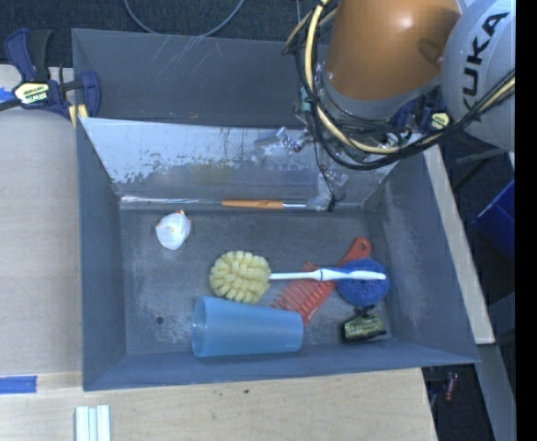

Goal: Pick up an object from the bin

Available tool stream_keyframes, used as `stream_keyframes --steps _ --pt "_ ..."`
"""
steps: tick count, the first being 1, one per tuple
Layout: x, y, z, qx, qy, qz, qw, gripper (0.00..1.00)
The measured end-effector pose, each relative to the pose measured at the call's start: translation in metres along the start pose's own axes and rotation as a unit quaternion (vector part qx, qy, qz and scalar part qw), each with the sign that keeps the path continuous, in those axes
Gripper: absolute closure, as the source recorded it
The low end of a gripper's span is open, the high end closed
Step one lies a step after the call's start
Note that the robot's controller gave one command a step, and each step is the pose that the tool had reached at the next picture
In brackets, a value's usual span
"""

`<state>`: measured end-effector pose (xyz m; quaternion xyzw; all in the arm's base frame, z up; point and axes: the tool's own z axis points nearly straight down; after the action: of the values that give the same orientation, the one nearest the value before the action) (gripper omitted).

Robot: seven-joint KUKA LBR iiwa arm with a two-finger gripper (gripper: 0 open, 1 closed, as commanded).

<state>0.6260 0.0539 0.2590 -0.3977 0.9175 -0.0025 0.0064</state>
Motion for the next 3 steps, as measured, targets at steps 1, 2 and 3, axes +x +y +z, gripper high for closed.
stream_keyframes --steps 1,2,3 --pt "0.021 -0.005 0.073 0.0 0.0009 0.162 0.9869 0.0" --pt "-0.004 0.018 0.066 0.003 -0.0035 0.115 0.9933 0.0" --pt "-0.003 0.005 0.135 0.0 0.0017 0.241 0.9705 1.0"
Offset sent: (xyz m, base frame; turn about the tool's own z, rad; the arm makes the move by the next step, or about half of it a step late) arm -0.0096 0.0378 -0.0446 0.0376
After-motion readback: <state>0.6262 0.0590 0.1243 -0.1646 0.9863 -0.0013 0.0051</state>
